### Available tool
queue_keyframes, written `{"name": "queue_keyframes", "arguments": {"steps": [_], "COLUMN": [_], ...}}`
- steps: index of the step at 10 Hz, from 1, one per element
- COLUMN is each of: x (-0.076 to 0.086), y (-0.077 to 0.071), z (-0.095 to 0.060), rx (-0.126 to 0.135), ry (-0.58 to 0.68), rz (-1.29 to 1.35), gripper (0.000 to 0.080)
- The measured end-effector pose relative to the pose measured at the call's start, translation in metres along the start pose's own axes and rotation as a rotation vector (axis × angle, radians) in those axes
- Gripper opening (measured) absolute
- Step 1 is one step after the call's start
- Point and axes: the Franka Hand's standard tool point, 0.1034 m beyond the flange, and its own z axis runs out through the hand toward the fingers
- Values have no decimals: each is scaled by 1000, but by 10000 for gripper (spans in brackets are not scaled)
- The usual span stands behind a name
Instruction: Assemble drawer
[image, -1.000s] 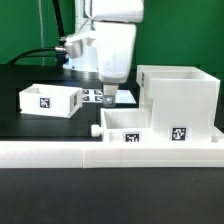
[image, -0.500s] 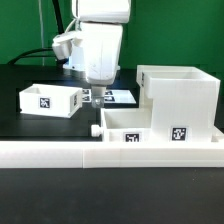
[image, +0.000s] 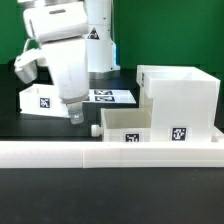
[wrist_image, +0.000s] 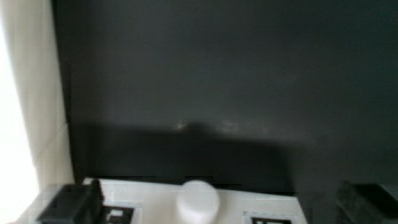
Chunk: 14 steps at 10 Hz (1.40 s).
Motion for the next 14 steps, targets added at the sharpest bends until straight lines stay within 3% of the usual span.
{"name": "queue_keyframes", "arguments": {"steps": [5,6,10,14], "x": [31,38,37,63], "y": [0,1,0,4], "z": [30,31,32,44], "rx": [22,24,25,21], "ry": [43,45,46,63], "rz": [43,82,75,79], "gripper": [649,649,649,649]}}
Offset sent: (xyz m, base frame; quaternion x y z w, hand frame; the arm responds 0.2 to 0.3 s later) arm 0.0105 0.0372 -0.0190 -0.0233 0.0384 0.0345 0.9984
